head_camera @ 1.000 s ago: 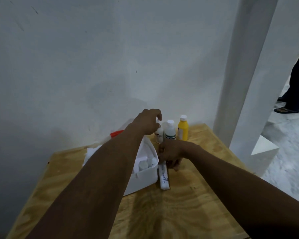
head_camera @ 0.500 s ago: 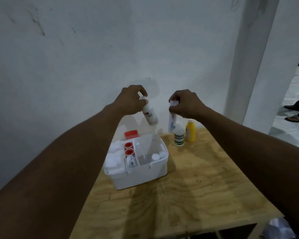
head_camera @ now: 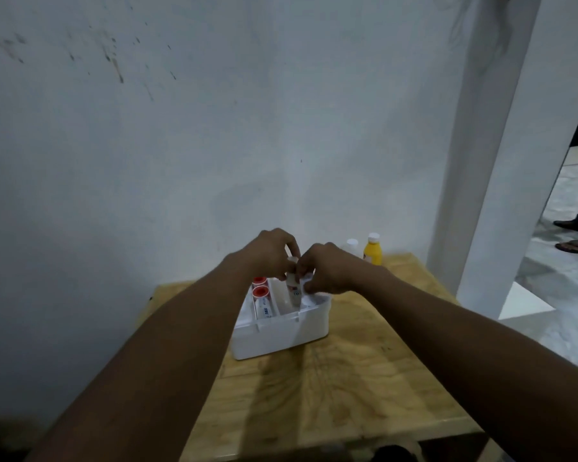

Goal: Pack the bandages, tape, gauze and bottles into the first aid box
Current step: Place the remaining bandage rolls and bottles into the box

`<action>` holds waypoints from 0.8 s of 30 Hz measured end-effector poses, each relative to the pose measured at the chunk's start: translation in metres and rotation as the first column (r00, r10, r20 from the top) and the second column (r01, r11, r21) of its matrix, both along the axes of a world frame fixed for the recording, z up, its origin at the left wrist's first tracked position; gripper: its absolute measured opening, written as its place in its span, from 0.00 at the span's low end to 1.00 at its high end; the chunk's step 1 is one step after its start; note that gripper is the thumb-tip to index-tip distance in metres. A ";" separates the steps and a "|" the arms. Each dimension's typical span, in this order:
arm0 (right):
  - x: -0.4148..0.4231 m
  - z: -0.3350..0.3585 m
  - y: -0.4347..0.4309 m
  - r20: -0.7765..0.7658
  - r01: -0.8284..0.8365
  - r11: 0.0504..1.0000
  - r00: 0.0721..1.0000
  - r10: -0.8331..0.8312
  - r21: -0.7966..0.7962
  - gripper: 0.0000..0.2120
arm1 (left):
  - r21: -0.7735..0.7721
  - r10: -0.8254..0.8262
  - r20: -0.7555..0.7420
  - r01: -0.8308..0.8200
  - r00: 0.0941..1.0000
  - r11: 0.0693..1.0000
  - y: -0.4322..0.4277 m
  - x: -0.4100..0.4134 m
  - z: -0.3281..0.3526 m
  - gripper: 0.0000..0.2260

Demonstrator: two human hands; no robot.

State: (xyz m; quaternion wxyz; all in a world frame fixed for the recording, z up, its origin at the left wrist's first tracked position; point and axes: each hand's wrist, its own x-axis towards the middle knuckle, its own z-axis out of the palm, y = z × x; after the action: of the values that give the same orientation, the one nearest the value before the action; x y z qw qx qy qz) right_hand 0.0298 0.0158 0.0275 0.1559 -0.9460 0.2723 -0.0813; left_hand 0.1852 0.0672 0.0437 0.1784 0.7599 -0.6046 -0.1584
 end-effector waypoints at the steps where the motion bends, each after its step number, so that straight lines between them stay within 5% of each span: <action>1: 0.000 -0.001 0.000 -0.018 -0.003 1.000 1.000 0.003 0.013 0.14 | 0.017 -0.010 0.014 0.010 1.000 1.000 -0.002 -0.002 -0.004 0.11; 13: -0.011 -0.005 -0.012 -0.073 0.054 0.996 0.996 -0.049 0.075 0.13 | 0.123 -0.044 -0.048 0.050 0.998 0.991 -0.021 -0.008 -0.016 0.17; 24: -0.023 -0.015 -0.018 0.076 0.040 0.986 0.996 -0.053 0.160 0.09 | 0.105 -0.102 0.022 0.099 0.995 0.990 -0.024 -0.001 -0.016 0.18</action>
State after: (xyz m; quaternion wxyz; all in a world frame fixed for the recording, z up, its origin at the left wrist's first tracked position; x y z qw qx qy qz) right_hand 0.0067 -0.0027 0.0128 0.2395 -0.9200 0.2935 -0.1008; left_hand 0.1840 0.0428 0.0280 0.1223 0.7389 -0.6354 -0.1878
